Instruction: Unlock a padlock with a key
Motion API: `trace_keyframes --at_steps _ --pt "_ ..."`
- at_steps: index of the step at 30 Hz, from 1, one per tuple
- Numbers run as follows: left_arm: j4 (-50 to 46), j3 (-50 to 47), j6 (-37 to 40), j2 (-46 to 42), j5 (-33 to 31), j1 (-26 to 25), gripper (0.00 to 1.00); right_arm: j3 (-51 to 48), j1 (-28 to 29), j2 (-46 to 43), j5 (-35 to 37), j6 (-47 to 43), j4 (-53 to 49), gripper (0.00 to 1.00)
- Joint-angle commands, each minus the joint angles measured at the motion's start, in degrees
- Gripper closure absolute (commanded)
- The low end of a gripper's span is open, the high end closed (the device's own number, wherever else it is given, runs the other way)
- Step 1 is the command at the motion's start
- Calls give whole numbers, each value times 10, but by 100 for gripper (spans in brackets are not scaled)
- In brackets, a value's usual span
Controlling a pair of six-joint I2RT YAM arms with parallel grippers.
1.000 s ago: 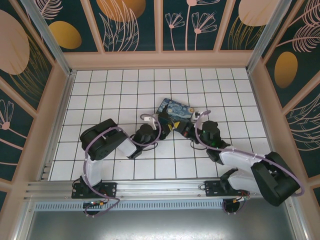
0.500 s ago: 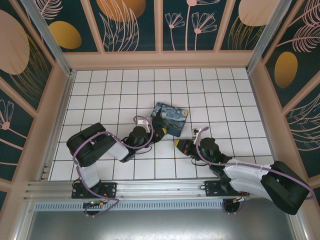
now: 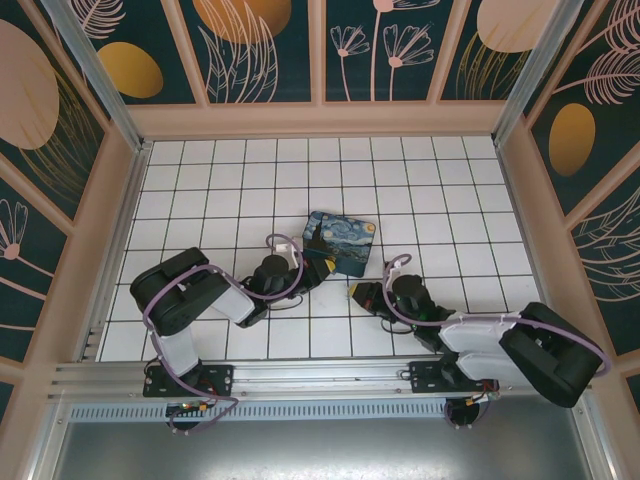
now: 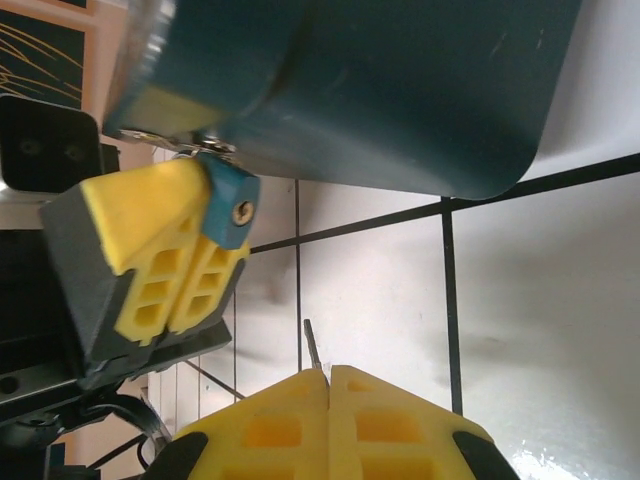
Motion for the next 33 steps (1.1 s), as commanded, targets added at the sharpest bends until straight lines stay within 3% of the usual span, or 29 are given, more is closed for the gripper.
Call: trace_keyframes --at_steps 1,33 --pt "55 -3 -18 -15 15 4 100 24 4 17 0 3 48 100" --pt "90 -10 -23 13 27 4 100 61 -28 69 -17 -2 67 100"
